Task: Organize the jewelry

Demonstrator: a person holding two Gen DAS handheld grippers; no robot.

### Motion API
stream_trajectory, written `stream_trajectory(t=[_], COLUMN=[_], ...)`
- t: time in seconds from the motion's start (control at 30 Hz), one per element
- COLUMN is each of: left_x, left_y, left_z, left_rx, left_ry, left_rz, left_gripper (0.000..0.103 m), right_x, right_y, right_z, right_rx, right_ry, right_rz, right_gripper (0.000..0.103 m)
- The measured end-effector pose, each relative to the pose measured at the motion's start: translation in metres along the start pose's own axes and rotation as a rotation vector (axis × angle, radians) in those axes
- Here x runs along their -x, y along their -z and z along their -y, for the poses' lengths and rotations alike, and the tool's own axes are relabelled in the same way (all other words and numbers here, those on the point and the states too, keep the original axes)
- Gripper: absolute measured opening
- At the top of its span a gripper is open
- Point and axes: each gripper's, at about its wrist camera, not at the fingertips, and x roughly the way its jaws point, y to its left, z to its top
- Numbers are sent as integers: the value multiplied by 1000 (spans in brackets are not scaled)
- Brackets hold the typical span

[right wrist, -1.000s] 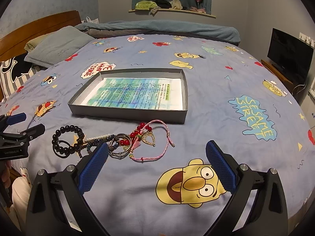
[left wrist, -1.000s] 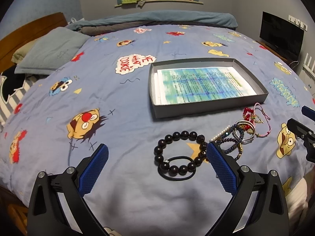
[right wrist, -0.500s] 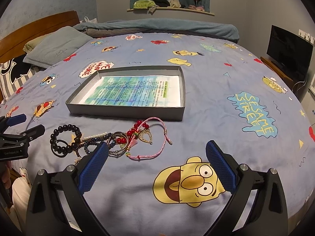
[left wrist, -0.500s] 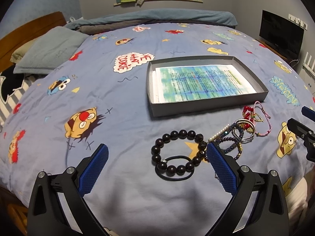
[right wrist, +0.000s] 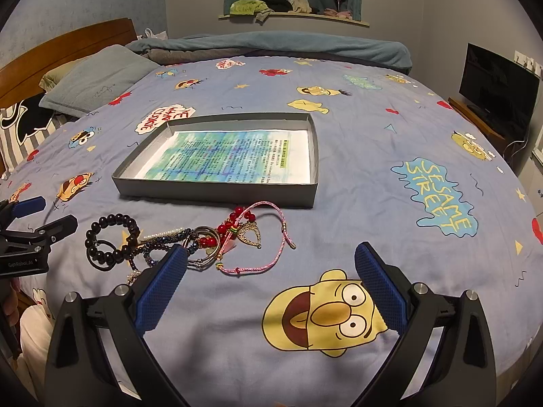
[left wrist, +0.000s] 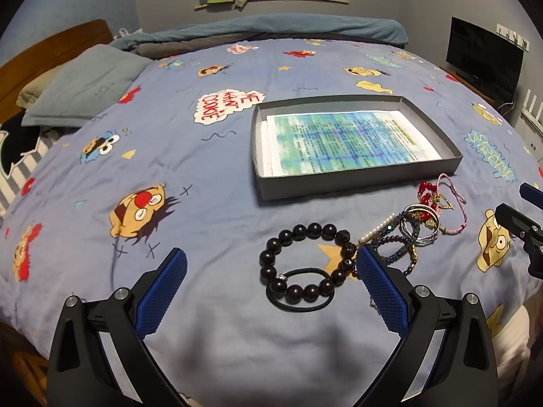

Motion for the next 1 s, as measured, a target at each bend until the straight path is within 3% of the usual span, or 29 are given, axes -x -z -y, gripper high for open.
stream_trajectory(t=[0.17,0.53,0.63,0.67,0.83,1.0], left_x=[-6,-29,-37,-42,-54,-63], left_y=[1,6,6,6,14,21], left_z=[-2,-11,-18,-22,-31,-30], left_rx=[0,-75,-64,-54,-43,-65], left_ry=[10,-13,22,47,77,141], left_rz=[5,102,90,83,66,27], left_gripper=[99,99,99,98,92,59], right_x=[-6,-32,-45,-48,-65,-76], right_y=[0,-2,-1,-1,3,4], right_z=[5,31,36,38,43,40], right_rx=[-8,-45,-42,-44,-76,-73], right_ry=[6,12,31,29,-9,-46], right_rz=[-12,-2,-5,-9,-51,-64], right_gripper=[98,98,97,95,64,48])
